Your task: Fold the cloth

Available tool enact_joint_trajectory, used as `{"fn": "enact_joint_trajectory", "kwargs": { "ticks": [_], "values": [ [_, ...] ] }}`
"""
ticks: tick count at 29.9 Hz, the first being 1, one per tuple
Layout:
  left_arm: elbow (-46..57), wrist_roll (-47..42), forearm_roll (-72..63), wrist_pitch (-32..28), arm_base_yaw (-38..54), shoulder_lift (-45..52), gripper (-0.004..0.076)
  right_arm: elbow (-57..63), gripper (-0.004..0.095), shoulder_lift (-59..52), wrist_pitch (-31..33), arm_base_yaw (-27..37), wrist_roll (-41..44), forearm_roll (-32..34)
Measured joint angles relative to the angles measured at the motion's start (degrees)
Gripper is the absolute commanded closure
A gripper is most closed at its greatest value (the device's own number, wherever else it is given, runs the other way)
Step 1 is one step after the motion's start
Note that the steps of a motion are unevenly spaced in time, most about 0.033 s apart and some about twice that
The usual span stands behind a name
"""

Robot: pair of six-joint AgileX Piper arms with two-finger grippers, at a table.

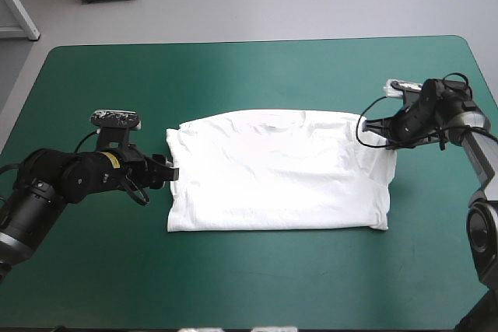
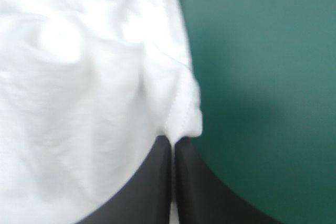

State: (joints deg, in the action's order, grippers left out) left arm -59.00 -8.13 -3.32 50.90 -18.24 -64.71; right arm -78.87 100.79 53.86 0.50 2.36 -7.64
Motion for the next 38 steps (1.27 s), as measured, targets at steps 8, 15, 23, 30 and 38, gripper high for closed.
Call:
{"fn": "enact_joint_trajectory", "kwargs": {
  "ticks": [8,15,23,30,38],
  "values": [
    [0.0,0.0,0.0,0.0,0.0,0.0,0.0252,-3.69,0.0925,-0.42,0.95,-10.22,0.27,-4.54],
    [0.0,0.0,0.0,-0.07,0.0,0.0,0.0252,-3.8,0.0925,2.91,0.43,-17.39,2.22,-5.25],
    [0.0,0.0,0.0,-0.07,0.0,0.0,0.0252,-3.8,0.0807,8.09,0.13,-20.76,0.86,-8.02],
    [0.0,0.0,0.0,-0.07,0.0,0.0,0.0252,-4.93,0.0369,8.05,2.94,-21.66,-0.03,-8.6],
    [0.0,0.0,0.0,1.81,0.0,0.0,0.0252,-5.17,0.0372,-2.22,5.23,-21.66,2.49,-4.0]
  ]
}}
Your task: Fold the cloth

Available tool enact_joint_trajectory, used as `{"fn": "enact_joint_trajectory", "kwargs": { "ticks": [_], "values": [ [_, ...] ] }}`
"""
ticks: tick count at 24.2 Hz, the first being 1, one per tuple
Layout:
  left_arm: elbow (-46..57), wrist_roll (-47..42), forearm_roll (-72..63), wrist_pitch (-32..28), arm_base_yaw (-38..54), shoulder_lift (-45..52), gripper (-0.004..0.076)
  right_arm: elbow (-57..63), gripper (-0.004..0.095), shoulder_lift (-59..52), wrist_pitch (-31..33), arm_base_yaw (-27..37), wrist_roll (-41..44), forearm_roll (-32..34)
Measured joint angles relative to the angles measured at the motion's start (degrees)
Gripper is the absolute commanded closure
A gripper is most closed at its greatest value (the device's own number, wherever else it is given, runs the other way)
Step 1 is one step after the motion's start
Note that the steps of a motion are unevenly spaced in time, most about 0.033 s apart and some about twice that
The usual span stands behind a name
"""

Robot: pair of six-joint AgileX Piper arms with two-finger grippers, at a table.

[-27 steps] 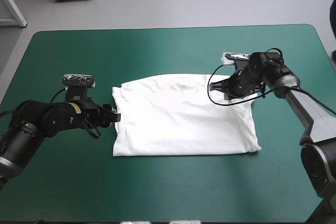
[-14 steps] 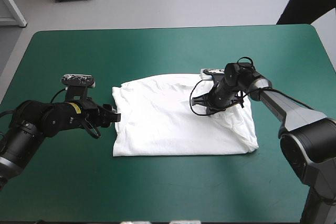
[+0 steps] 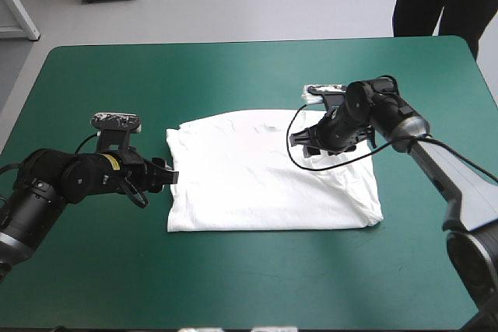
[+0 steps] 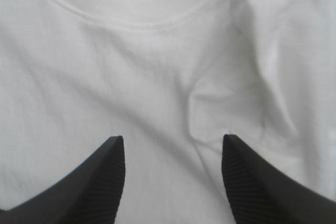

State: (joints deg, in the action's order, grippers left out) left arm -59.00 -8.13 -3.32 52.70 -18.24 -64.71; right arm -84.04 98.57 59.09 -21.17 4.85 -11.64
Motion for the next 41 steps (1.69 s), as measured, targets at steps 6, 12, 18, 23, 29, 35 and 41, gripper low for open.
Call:
{"fn": "enact_joint_trajectory", "kwargs": {
  "ticks": [6,12,18,23,29,35,41],
  "values": [
    [-1.17,0.0,0.0,6.18,0.0,-1.22,0.0252,5.59,0.0373,-13.34,7.36,1.21,7.48,13.55],
    [-2.6,0.05,0.04,12.65,0.0,-10.68,0.0252,17.61,0.0396,-26.3,9.35,8.71,9.47,14.33],
    [-2.6,-0.21,0.37,12.15,-1.66,-18.19,0.0252,18.86,0.0399,-28.34,9.45,9.28,9.97,14.11],
    [-2.11,-1.87,0.9,9.29,-5.05,-21.78,0.0252,18.9,0.0399,-28.34,9.27,9.28,9.97,14.1],
    [1.4,-3.76,2.42,7.31,-5.33,-24.22,0.0252,19.06,0.0399,-28.34,9.27,9.28,9.97,14.3],
    [6.4,-5.36,0.57,1.48,-5.33,-23.82,0.0521,19.06,0.0407,-28.34,9.27,9.28,9.97,15.0],
    [7.53,-3.14,-2.31,-1.4,-5.86,-23.27,0.0734,19.06,0.0422,-28.34,9.27,9.28,9.97,15.04]
  ]
}}
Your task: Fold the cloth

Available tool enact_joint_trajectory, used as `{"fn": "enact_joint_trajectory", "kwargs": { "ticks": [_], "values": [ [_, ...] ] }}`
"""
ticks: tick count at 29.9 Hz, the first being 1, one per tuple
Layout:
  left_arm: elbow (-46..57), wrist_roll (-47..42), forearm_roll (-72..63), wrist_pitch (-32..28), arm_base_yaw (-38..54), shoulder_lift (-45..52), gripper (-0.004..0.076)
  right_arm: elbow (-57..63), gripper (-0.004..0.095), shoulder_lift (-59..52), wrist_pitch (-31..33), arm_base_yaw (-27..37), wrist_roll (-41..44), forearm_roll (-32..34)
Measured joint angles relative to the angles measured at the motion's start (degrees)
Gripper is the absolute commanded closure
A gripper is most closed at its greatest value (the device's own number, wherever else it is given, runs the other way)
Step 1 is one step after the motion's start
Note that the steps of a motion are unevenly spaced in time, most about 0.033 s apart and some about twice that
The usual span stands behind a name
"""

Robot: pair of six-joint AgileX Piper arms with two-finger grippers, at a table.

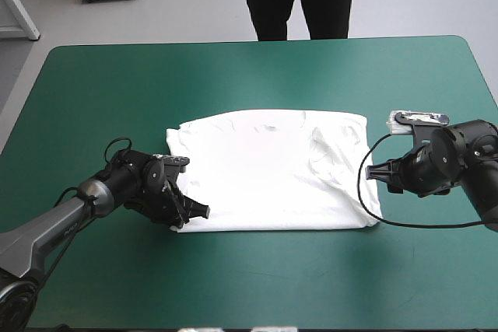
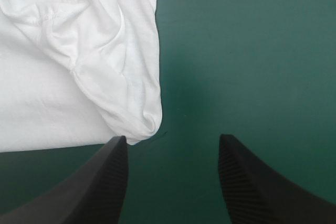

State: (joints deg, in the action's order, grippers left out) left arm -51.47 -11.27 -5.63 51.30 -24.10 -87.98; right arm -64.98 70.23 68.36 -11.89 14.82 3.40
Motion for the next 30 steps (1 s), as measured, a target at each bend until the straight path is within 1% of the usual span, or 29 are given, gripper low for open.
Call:
{"fn": "enact_joint_trajectory", "kwargs": {
  "ticks": [6,12,17,22,30],
  "values": [
    [0.07,0.81,0.56,-0.11,-0.97,-0.05,0.0734,0.0,0.042,0.18,0.05,0.0,-0.06,-0.11],
    [0.07,0.81,0.56,-0.16,-0.97,-0.05,0.0734,0.15,0.0416,3.95,-0.68,0.05,-2.0,-4.04],
    [0.07,0.81,0.56,-0.16,-1.02,-0.05,0.0734,4.25,0.0416,6.58,-5.07,0.05,-2.44,-5.9],
    [0.07,0.81,0.56,-0.16,-1.04,-0.05,0.0734,10.42,0.0416,7.36,-10.93,0.05,-2.63,-6.89],
    [0.07,0.81,0.56,-0.27,-1.04,-0.05,0.0734,13.8,0.0417,10.56,-15.09,0.05,-2.63,-7.12]
  ]
}}
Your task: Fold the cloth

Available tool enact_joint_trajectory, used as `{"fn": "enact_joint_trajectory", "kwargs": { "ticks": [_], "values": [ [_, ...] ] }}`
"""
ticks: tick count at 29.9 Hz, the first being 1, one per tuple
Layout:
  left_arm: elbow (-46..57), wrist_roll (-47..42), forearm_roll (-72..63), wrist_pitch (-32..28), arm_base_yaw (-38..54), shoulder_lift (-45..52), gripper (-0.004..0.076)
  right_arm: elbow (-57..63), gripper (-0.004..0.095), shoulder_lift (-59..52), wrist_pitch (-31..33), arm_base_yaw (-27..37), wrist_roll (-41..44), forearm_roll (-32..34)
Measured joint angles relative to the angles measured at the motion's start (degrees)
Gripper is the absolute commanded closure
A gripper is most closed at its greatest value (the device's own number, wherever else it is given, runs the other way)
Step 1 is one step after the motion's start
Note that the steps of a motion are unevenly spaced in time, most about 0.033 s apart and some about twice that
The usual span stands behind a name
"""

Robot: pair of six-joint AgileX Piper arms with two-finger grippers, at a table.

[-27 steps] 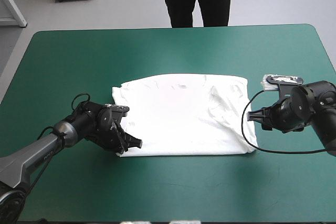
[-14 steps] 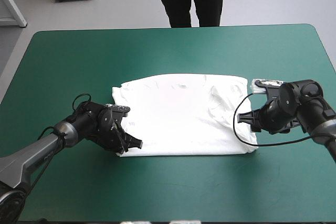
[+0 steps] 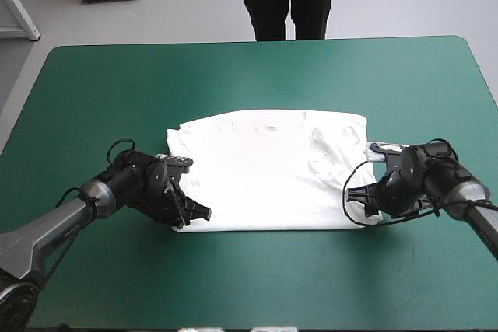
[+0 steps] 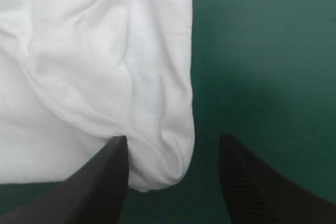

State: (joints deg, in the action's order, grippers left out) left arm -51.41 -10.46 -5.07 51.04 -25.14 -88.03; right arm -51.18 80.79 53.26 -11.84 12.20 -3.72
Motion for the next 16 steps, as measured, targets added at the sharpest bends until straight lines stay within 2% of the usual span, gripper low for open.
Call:
{"fn": "enact_joint_trajectory", "kwargs": {
  "ticks": [6,9,10,11,12,16],
  "values": [
    [0.0,0.0,0.0,0.0,0.0,0.0,0.0734,1.55,0.0447,3.93,-1.49,0.0,-0.15,-2.0],
    [0.0,0.0,0.0,-0.12,0.0,0.0,0.0734,1.55,0.0639,4.62,-1.43,-0.75,-0.15,-1.83],
    [0.0,0.0,0.0,-0.12,0.0,0.0,0.0734,1.55,0.0776,4.76,-1.48,-1.21,-0.15,-1.87],
    [0.0,0.0,0.0,-0.06,0.0,0.0,0.0734,1.5,0.0872,4.76,-1.61,-2.05,-0.1,-1.87],
    [0.0,0.0,0.0,-0.06,-0.04,0.0,0.0734,1.46,0.092,4.76,-1.79,-2.64,0.05,-1.92],
    [-0.06,0.0,0.0,-0.05,-0.04,0.0,0.0734,1.33,0.0925,4.76,-2.39,-4.28,0.74,-1.9]
  ]
}}
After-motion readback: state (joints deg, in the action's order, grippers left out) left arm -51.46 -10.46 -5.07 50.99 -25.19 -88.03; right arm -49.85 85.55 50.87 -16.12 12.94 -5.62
